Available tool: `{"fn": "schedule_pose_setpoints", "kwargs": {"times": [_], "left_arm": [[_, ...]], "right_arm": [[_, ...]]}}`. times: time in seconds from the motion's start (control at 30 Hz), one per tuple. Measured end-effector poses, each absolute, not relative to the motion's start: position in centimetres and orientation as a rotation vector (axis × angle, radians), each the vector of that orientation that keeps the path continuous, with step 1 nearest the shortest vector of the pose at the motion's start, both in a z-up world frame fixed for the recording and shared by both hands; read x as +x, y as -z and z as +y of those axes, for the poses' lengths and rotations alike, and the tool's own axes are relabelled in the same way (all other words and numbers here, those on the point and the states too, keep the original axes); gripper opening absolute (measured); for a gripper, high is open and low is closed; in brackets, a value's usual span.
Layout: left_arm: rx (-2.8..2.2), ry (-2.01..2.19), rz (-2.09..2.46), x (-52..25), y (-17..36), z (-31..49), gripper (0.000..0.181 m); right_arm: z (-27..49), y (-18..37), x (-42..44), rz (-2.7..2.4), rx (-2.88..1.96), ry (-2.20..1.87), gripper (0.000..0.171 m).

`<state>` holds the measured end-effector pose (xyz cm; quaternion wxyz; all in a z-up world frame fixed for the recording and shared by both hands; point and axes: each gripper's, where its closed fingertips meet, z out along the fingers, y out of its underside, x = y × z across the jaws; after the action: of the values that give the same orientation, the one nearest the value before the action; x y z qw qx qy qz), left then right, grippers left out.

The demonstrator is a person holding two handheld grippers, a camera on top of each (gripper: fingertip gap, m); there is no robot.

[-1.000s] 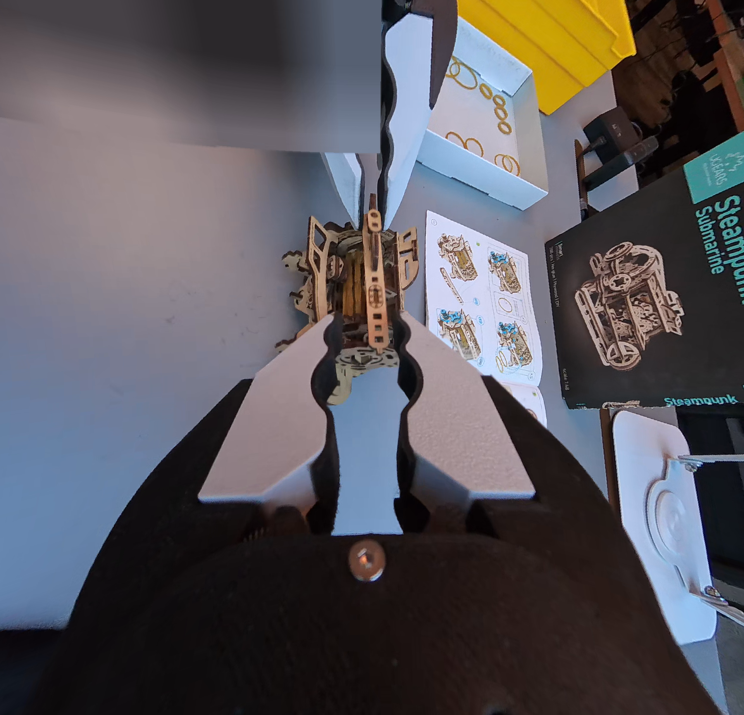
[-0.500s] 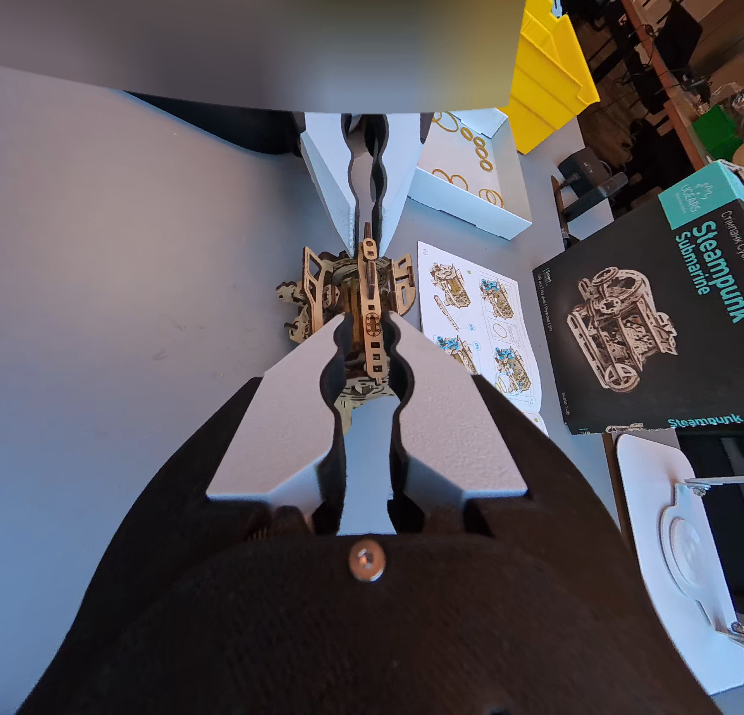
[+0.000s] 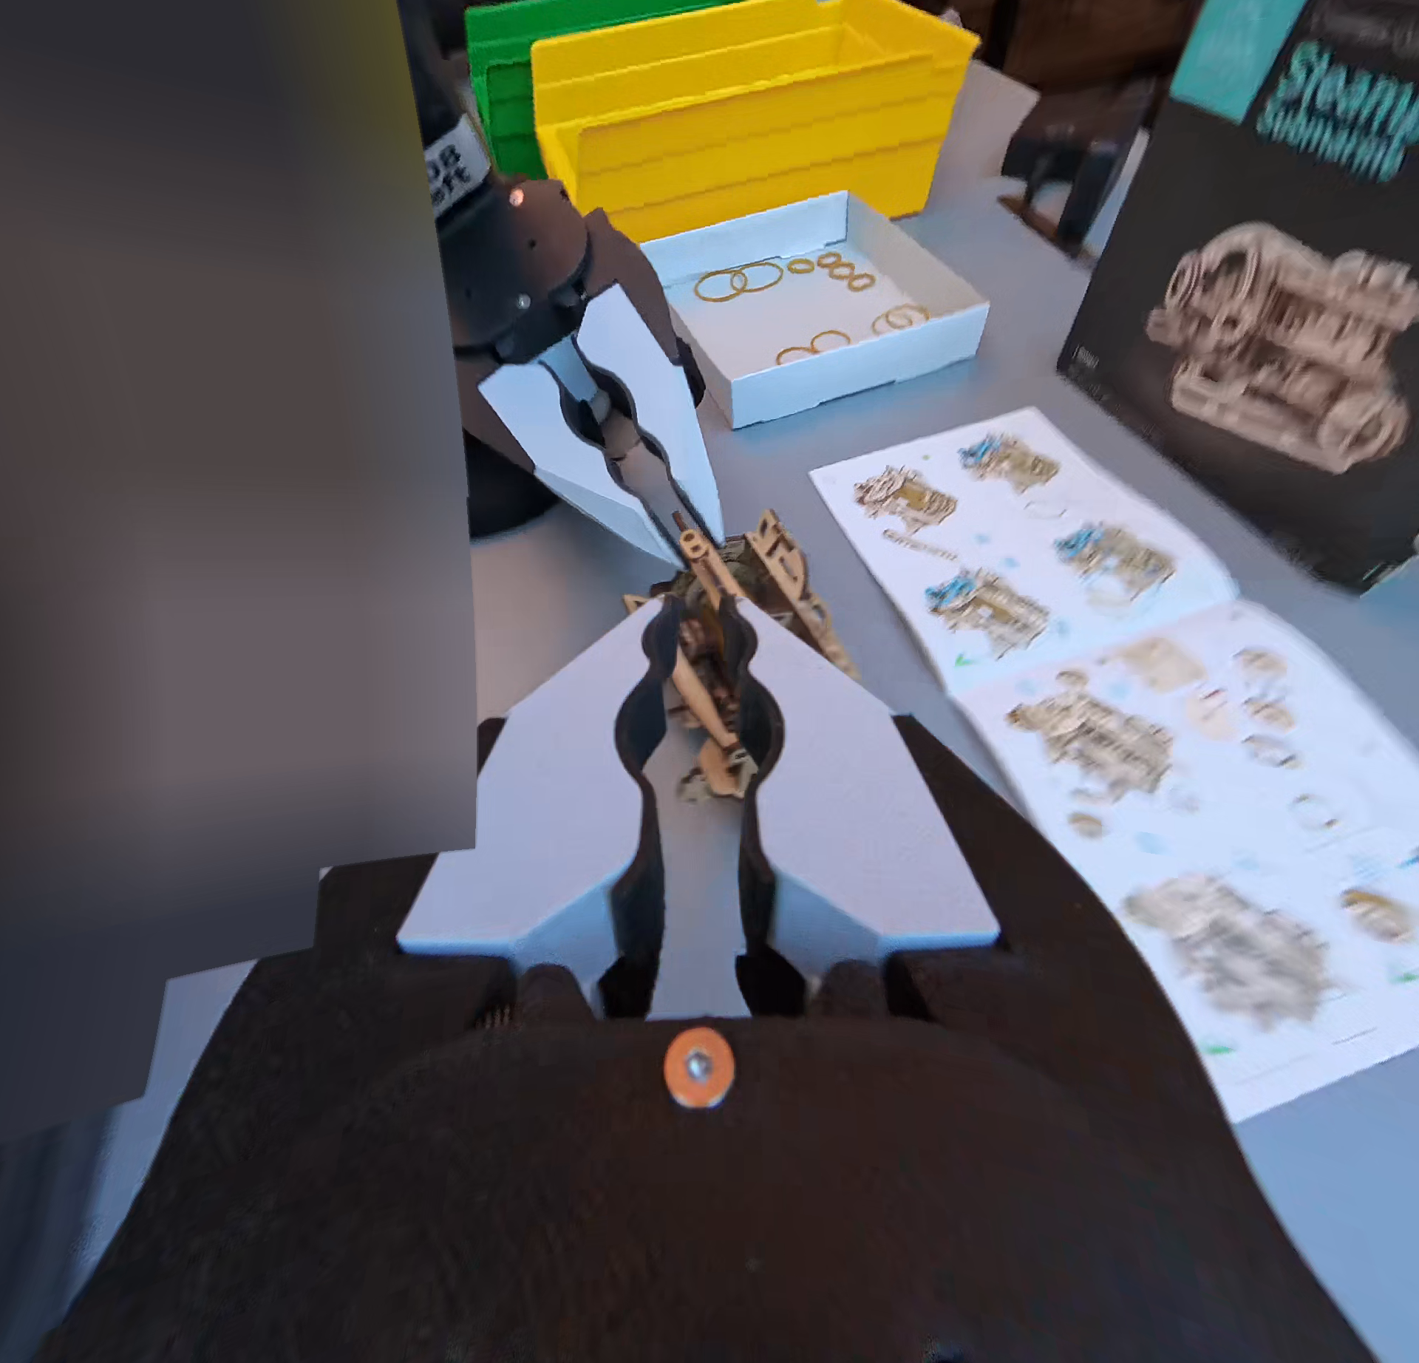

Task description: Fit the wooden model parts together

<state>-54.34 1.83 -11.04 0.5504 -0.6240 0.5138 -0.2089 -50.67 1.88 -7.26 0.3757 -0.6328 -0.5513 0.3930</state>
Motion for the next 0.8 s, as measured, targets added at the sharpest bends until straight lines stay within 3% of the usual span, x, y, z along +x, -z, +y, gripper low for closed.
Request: {"fn": "schedule_pose_setpoints", "kwargs": {"times": [0.23,0.57,0.8], "left_arm": [[-1.482,0.5,1.214,-54.4,11.0,1.9,0.008],[-1.48,0.501,1.221,-54.3,11.0,1.8,0.008],[-1.48,0.476,1.234,-54.3,11.0,1.8,0.008]], "right_arm": [[-0.2,8.4,-50.7,-0.887,-1.9,-1.444,0.017],[2.9,7.9,-50.5,-1.389,-1.285,-0.332,0.021],[2.5,9.6,-52.3,-1.58,-0.958,0.103,0.027]]}}
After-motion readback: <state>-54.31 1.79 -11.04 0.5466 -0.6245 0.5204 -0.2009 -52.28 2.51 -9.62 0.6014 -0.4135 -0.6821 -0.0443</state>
